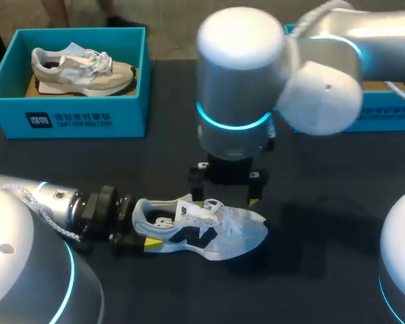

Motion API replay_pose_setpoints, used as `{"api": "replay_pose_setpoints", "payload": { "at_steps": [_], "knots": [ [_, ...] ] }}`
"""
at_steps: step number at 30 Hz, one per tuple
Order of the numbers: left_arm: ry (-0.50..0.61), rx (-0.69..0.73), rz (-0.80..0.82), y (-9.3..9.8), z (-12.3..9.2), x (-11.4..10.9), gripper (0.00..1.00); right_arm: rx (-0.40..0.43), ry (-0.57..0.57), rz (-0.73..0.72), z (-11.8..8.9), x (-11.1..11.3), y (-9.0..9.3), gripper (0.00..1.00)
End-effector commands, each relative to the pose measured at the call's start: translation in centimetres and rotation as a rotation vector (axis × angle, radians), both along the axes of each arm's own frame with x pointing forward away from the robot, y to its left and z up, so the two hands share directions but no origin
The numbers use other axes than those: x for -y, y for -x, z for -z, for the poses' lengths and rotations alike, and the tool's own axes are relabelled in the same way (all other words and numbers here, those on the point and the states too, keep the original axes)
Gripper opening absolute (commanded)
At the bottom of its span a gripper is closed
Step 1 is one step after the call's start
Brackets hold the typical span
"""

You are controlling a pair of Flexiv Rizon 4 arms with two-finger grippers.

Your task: Take the shoe out of the shoebox, open the shoe tongue, remove and reinsert the insole, then place the shoe into the shoebox

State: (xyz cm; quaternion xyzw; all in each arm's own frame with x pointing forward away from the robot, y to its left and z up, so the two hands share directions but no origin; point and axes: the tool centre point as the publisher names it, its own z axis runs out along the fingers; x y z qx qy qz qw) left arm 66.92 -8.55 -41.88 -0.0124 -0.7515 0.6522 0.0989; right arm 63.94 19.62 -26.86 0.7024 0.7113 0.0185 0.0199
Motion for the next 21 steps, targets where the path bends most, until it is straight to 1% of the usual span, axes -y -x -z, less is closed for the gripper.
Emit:
{"api": "replay_pose_setpoints", "payload": {
  "at_steps": [1, 9, 16, 21],
  "knots": [
    [-0.001, 0.000, -0.003, 0.0, 0.2, 0.2, 0.00, 0.009, 0.200, 0.010, 0.7, -4.6, -0.6, 1.00],
    [-0.001, 0.000, -0.003, 0.0, 0.2, 0.2, 0.00, 0.046, 0.248, 0.070, 1.9, -5.1, -0.7, 1.00],
    [-0.001, 0.000, -0.003, 0.0, 0.2, 0.2, 0.00, 0.041, 0.328, 0.113, 2.9, -6.4, -1.0, 1.00],
    [-0.001, 0.000, -0.003, 0.0, 0.2, 0.2, 0.00, 0.040, 0.373, 0.153, 3.6, -7.3, -0.5, 1.00]
  ]
}}
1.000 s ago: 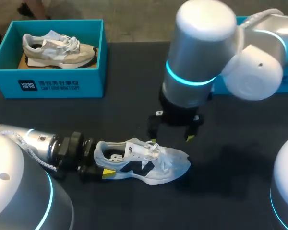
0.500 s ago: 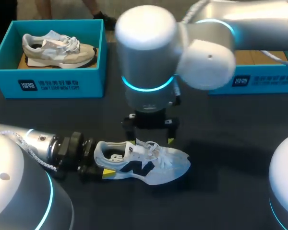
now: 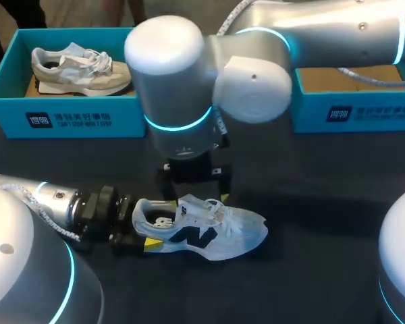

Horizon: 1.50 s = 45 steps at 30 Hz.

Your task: Take the shoe out of the shoebox, open the shoe tongue, remove and reinsert the insole, then place the shoe into the shoebox

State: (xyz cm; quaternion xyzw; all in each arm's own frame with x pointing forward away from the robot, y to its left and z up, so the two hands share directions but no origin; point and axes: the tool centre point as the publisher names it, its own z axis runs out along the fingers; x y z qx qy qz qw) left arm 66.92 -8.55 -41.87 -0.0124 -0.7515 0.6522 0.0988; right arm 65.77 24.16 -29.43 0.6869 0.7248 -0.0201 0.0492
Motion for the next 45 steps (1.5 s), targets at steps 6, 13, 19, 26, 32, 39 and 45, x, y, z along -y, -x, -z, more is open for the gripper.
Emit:
{"api": "replay_pose_setpoints", "payload": {
  "at_steps": [6, 13, 19, 26, 32, 39, 45],
  "knots": [
    [-0.001, 0.000, -0.003, 0.0, 0.2, 0.2, 0.00, 0.097, 0.352, 0.261, 1.1, -4.0, 2.4, 1.00],
    [-0.001, 0.000, -0.003, 0.0, 0.2, 0.2, 0.00, 0.155, 0.436, 0.394, 1.9, -4.0, 2.5, 1.00],
    [-0.001, 0.000, -0.003, 0.0, 0.2, 0.2, 0.00, 0.166, 0.452, 0.492, 2.8, -2.9, 1.8, 1.00],
    [-0.001, 0.000, -0.003, 0.0, 0.2, 0.2, 0.00, 0.162, 0.440, 0.527, 3.3, -2.1, 0.7, 1.00],
    [-0.001, 0.000, -0.003, 0.0, 0.2, 0.2, 0.00, 0.145, 0.424, 0.556, 3.9, -1.0, 0.1, 1.00],
    [-0.001, 0.000, -0.003, 0.0, 0.2, 0.2, 0.00, 0.128, 0.375, 0.589, 4.2, 0.7, 0.4, 0.98],
    [-0.001, 0.000, -0.003, 0.0, 0.2, 0.2, 0.00, 0.120, 0.343, 0.594, 3.5, 1.4, 0.8, 0.82]
  ]
}}
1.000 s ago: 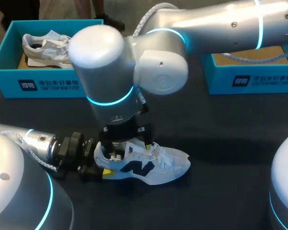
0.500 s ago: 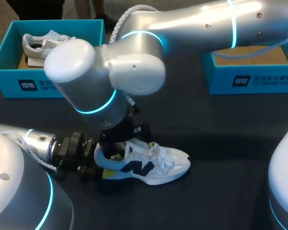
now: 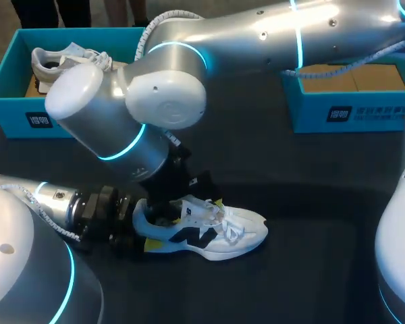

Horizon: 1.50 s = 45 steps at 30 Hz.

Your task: Take the shoe out of the shoebox, open the shoe tongue, remove and reinsert the insole, then place the shoe into the shoebox

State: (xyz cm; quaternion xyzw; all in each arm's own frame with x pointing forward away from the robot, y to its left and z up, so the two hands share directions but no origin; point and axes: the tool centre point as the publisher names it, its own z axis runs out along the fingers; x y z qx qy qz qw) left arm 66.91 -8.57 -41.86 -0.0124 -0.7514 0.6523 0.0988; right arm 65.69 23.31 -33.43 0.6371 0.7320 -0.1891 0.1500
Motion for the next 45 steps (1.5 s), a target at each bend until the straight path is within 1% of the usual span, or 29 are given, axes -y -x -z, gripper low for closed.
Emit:
{"api": "replay_pose_setpoints", "payload": {
  "at_steps": [1, 2, 3, 5, 7, 9, 10, 11, 14, 15, 16, 17, 18, 19, 20, 24, 26, 28, 30, 31, 32, 34, 35, 36, 38, 39, 40, 41, 45],
  "knots": [
    [-0.001, 0.000, -0.003, 0.0, 0.2, 0.2, 0.00, 0.330, -0.017, 0.609, -0.7, 0.6, 0.7, 0.81],
    [-0.001, 0.000, -0.003, 0.0, 0.2, 0.2, 0.00, 0.328, -0.018, 0.608, -0.9, 0.7, 0.8, 0.75],
    [-0.001, 0.000, -0.003, 0.0, 0.2, 0.2, 0.00, 0.327, -0.018, 0.606, -1.0, 0.7, 0.8, 0.72],
    [-0.001, 0.000, -0.003, 0.0, 0.2, 0.2, 0.00, 0.323, -0.016, 0.601, -1.3, 0.8, 0.9, 0.70],
    [-0.001, 0.000, -0.003, 0.0, 0.2, 0.2, 0.00, 0.319, -0.019, 0.597, -1.4, 0.9, 1.0, 0.72],
    [-0.001, 0.000, -0.003, 0.0, 0.2, 0.2, 0.00, 0.310, -0.019, 0.595, -1.6, 1.1, 1.2, 0.72],
    [-0.001, 0.000, -0.003, 0.0, 0.2, 0.2, 0.00, 0.303, -0.021, 0.592, -1.7, 1.3, 1.2, 0.67],
    [-0.001, 0.000, -0.003, 0.0, 0.2, 0.2, 0.00, 0.298, -0.022, 0.590, -1.7, 1.4, 1.2, 0.68],
    [-0.001, 0.000, -0.003, 0.0, 0.2, 0.2, 0.00, 0.261, -0.043, 0.579, -1.4, 1.9, 1.3, 0.62],
    [-0.001, 0.000, -0.003, 0.0, 0.2, 0.2, 0.00, 0.244, -0.056, 0.572, -1.1, 2.1, 1.1, 0.49],
    [-0.001, 0.000, -0.003, 0.0, 0.2, 0.2, 0.00, 0.236, -0.064, 0.568, -1.0, 2.2, 1.1, 0.48],
    [-0.001, 0.000, -0.003, 0.0, 0.2, 0.2, 0.00, 0.225, -0.079, 0.558, -0.8, 2.3, 1.0, 0.43],
    [-0.001, 0.000, -0.003, 0.0, 0.2, 0.2, 0.00, 0.214, -0.092, 0.551, -0.7, 2.4, 0.9, 0.33],
    [-0.001, 0.000, -0.003, 0.0, 0.2, 0.2, 0.00, 0.203, -0.108, 0.540, -0.6, 2.4, 0.9, 0.13],
    [-0.001, 0.000, -0.003, 0.0, 0.2, 0.2, 0.00, 0.192, -0.116, 0.534, -0.6, 2.4, 0.9, 0.00],
    [-0.001, 0.000, -0.003, 0.0, 0.2, 0.2, 0.00, 0.150, -0.162, 0.494, -0.7, 2.6, 0.8, 0.00],
    [-0.001, 0.000, -0.003, 0.0, 0.2, 0.2, 0.00, 0.130, -0.207, 0.469, -0.8, 3.0, 0.8, 0.00],
    [-0.001, 0.000, -0.003, 0.0, 0.2, 0.2, 0.00, 0.115, -0.300, 0.432, -0.8, 3.8, 0.8, 0.00],
    [-0.001, 0.000, -0.003, 0.0, 0.2, 0.2, 0.00, 0.090, -0.315, 0.424, -0.8, 4.4, 0.8, 0.00],
    [-0.001, 0.000, -0.003, 0.0, 0.2, 0.2, 0.00, 0.081, -0.391, 0.388, -0.7, 5.0, 0.8, 0.00],
    [-0.001, 0.000, -0.003, 0.0, 0.2, 0.2, 0.00, 0.062, -0.409, 0.378, -0.7, 5.4, 0.8, 0.00],
    [-0.001, 0.000, -0.003, 0.0, 0.2, 0.2, 0.00, 0.047, -0.505, 0.339, -0.6, 6.1, 0.8, 0.00],
    [-0.001, 0.000, -0.003, 0.0, 0.2, 0.2, 0.00, 0.038, -0.511, 0.335, -0.6, 6.3, 0.8, 0.00],
    [-0.001, 0.000, -0.003, 0.0, 0.2, 0.2, 0.00, 0.027, -0.554, 0.316, -0.4, 6.7, 0.7, 0.00],
    [-0.001, 0.000, -0.003, 0.0, 0.2, 0.2, 0.00, 0.000, -0.575, 0.303, -0.3, 7.1, 0.7, 0.00],
    [-0.001, 0.000, -0.003, 0.0, 0.2, 0.2, 0.00, -0.001, -0.616, 0.283, -0.1, 7.2, 0.6, 0.00],
    [-0.001, 0.000, -0.003, 0.0, 0.2, 0.2, 0.00, -0.016, -0.627, 0.280, 0.0, 7.4, 0.6, 0.00],
    [-0.001, 0.000, -0.003, 0.0, 0.2, 0.2, 0.00, -0.023, -0.621, 0.282, 0.1, 7.5, 0.5, 0.00],
    [-0.001, 0.000, -0.003, 0.0, 0.2, 0.2, 0.00, -0.035, -0.678, 0.239, 0.2, 7.7, 0.2, 0.00]
  ]
}}
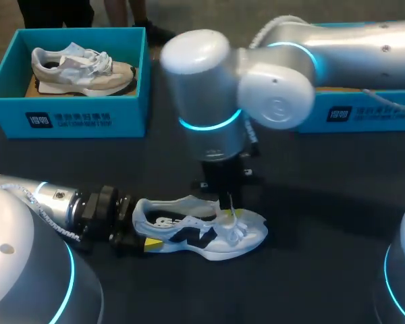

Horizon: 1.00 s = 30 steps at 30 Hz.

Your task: Take the shoe out of the shoebox, open the shoe tongue, remove and reinsert the insole, then place the shoe into the shoebox

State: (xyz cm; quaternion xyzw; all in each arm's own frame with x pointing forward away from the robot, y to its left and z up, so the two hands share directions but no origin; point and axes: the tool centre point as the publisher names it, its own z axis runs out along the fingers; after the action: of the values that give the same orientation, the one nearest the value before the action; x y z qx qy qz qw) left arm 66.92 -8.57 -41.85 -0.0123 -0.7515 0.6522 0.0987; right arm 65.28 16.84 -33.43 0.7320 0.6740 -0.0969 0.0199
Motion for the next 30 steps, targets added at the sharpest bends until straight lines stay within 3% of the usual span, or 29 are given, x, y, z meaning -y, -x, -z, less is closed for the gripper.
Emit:
{"api": "replay_pose_setpoints", "payload": {
  "at_steps": [1, 14, 17, 18, 19, 20, 30],
  "knots": [
    [-0.001, 0.000, -0.003, 0.0, 0.2, 0.2, 0.00, 0.031, -0.389, -0.001, 0.3, 1.3, -0.3, 0.00],
    [-0.001, 0.000, -0.003, 0.0, 0.2, 0.2, 0.00, 0.064, -0.613, -0.122, 1.2, 4.2, -0.2, 0.00],
    [-0.001, 0.000, -0.003, 0.0, 0.2, 0.2, 0.00, 0.076, -0.661, -0.160, 1.2, 4.4, -0.2, 0.30],
    [-0.001, 0.000, -0.003, 0.0, 0.2, 0.2, 0.00, 0.082, -0.673, -0.177, 1.2, 4.3, -0.2, 0.49],
    [-0.001, 0.000, -0.003, 0.0, 0.2, 0.2, 0.00, 0.090, -0.686, -0.187, 1.1, 4.2, -0.1, 0.89],
    [-0.001, 0.000, -0.003, 0.0, 0.2, 0.2, 0.00, 0.091, -0.686, -0.190, 0.9, 4.2, -0.1, 1.00],
    [-0.001, 0.000, -0.003, 0.0, 0.2, 0.2, 0.00, 0.121, -0.627, -0.302, -4.0, 3.3, 1.4, 1.00]
  ]
}}
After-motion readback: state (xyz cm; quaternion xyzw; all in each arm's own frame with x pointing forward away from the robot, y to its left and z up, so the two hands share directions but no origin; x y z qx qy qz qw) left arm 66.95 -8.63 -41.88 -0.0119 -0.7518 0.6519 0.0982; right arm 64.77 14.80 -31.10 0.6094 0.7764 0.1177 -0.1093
